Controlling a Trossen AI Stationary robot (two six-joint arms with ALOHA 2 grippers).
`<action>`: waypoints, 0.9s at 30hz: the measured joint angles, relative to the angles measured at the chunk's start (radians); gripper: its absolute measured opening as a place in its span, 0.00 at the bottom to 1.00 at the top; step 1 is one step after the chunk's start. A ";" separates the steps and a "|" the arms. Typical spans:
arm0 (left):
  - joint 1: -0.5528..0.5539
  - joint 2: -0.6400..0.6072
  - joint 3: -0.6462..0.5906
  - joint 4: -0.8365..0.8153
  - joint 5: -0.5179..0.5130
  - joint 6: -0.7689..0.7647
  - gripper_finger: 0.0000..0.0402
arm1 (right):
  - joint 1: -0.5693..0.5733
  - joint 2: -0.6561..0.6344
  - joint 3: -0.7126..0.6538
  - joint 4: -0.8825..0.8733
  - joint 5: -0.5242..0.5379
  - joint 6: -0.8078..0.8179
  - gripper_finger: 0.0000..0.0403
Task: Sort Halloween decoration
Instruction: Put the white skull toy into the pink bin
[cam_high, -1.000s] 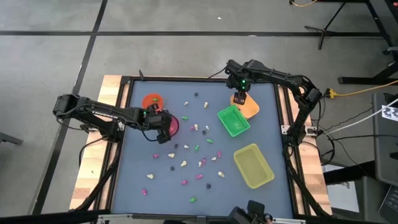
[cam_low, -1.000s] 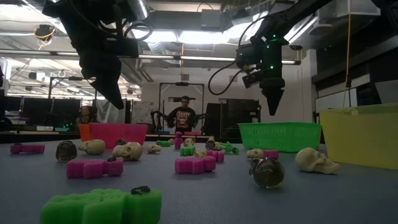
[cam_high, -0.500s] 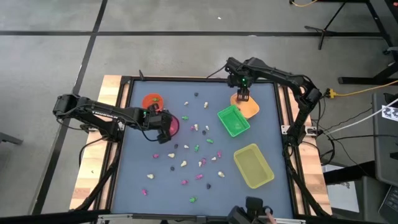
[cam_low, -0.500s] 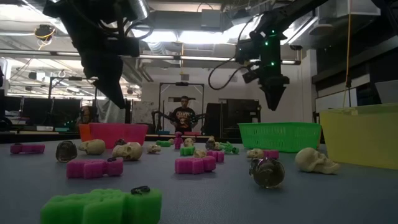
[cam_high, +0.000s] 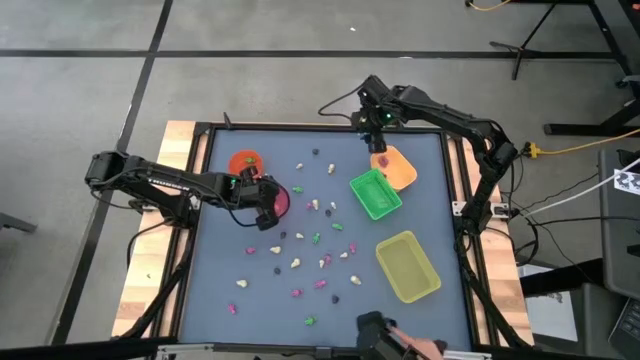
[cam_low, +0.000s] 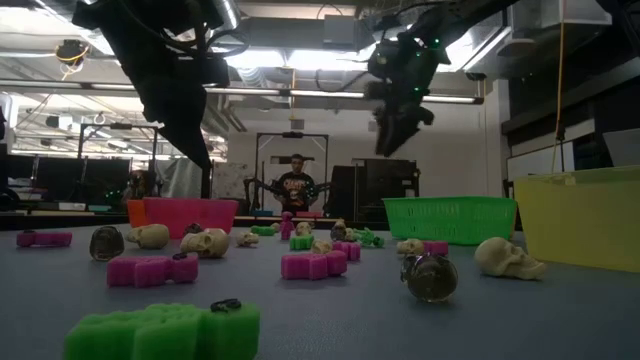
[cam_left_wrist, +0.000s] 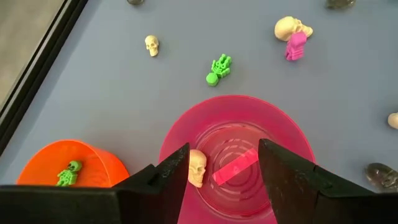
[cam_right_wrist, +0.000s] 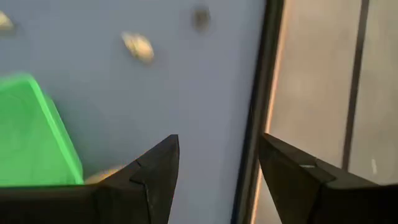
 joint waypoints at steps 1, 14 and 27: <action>0.000 0.000 0.000 0.000 0.000 0.000 0.44 | 0.000 0.004 0.000 0.021 -0.036 -0.006 0.54; 0.000 0.000 0.000 0.002 0.000 0.000 0.44 | 0.038 0.148 0.000 0.109 -0.157 -0.009 0.54; 0.000 0.000 0.000 0.029 0.000 -0.001 0.44 | 0.167 0.269 0.000 0.190 -0.024 -0.168 0.54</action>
